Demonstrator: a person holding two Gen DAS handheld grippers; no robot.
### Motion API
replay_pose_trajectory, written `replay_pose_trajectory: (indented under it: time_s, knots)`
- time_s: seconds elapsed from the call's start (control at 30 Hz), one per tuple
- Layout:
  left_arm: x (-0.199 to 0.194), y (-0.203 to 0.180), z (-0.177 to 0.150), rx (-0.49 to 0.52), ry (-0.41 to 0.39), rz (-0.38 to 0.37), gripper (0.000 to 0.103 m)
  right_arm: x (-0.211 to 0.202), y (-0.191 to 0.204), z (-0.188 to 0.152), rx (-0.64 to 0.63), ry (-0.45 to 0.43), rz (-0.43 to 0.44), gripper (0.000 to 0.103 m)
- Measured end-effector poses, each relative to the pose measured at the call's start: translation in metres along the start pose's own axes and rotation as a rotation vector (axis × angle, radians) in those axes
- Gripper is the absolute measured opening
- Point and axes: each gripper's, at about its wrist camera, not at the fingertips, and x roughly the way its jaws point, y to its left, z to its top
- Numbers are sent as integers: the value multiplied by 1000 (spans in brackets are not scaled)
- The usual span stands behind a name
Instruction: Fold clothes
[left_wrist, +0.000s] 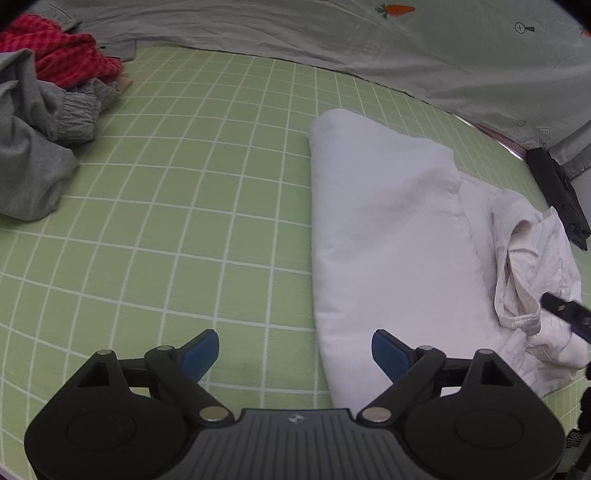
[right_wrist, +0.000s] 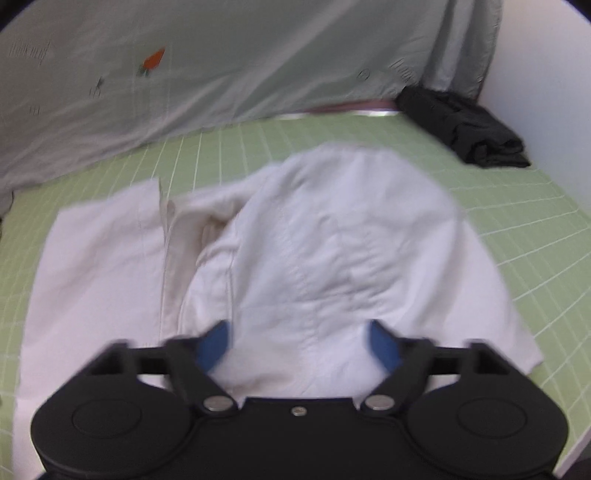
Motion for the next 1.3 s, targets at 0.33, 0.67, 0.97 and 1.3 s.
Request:
replay_pose_trajectory:
  time_s: [0.33,0.67,0.97,1.3]
  knots:
    - [36,-15,10,22,55,-38,90,-13,-20,3,3,29,-127,103]
    - [49,-27,23,112,33,-24,91,-20,-45,-3,63,71,-255,103]
    - [48,-32,18,54,-3,6,91,-6,-63,7,56,53,-181,103]
    - [26,-39,11,-265,-97,49,9,13,-138,28,22,70,-111,103]
